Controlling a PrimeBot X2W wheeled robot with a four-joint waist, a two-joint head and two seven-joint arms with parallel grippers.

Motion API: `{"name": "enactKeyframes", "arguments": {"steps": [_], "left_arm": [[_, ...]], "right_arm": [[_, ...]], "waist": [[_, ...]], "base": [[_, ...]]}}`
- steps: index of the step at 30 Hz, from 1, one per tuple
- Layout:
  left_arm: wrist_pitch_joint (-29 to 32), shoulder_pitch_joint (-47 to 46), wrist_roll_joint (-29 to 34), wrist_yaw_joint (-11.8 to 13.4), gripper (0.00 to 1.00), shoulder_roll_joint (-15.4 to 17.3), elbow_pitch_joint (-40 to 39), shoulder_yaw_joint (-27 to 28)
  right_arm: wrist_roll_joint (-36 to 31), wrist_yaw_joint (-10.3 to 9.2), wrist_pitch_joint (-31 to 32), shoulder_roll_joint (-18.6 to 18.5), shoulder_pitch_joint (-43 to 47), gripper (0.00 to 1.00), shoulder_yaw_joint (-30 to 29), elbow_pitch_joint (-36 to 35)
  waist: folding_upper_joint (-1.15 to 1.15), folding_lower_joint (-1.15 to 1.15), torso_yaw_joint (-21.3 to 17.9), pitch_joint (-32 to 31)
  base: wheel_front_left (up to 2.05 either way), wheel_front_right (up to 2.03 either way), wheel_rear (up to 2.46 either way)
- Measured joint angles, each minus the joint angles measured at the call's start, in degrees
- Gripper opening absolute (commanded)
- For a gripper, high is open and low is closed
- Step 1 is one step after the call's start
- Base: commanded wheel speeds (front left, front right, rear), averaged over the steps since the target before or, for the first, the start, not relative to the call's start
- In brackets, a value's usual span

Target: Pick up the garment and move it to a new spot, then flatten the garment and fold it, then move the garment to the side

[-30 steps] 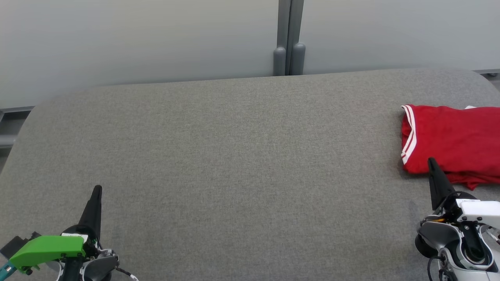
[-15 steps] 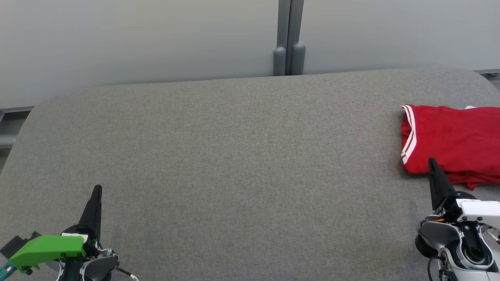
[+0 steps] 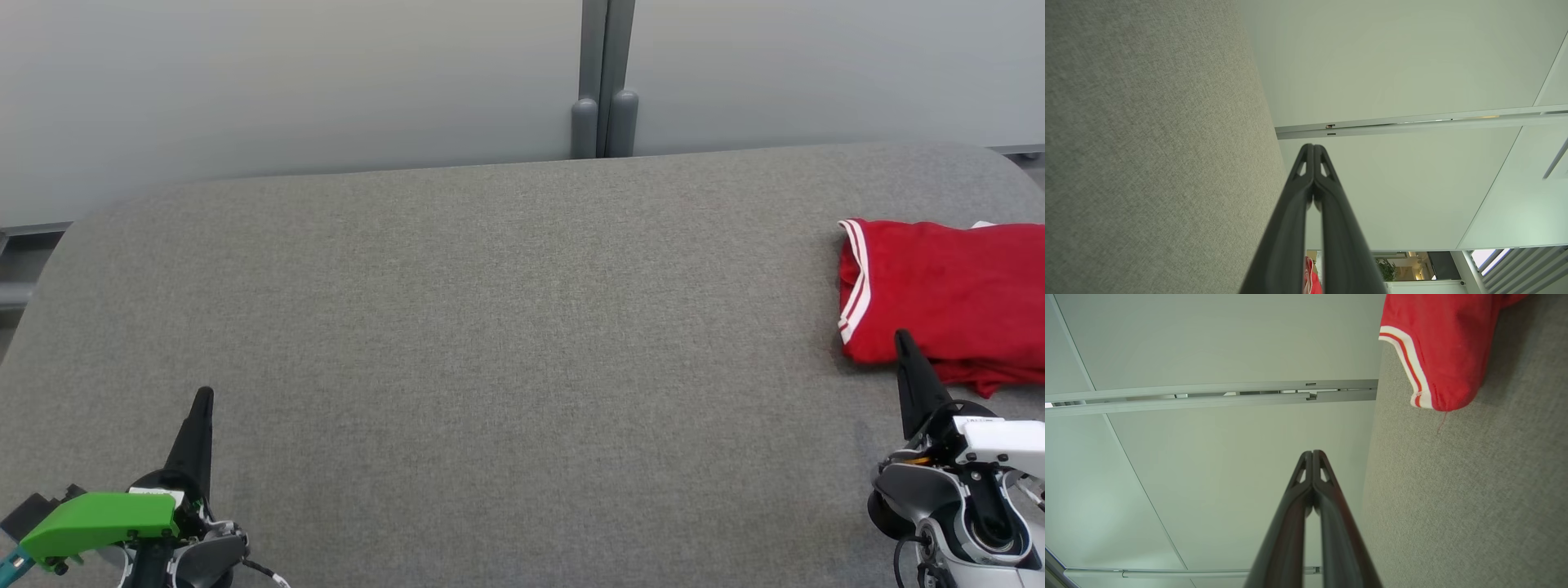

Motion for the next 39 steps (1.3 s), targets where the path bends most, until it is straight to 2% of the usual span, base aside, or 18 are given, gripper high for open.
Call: {"name": "enactKeyframes", "arguments": {"steps": [39], "left_arm": [[0.0,0.0,0.0,0.0,0.00,0.0,0.0,0.0]], "right_arm": [[0.0,0.00,0.0,0.0,0.0,0.00,-0.1,-0.1]], "waist": [[0.00,0.00,0.0,0.0]], "base": [[0.00,0.00,0.00]]}}
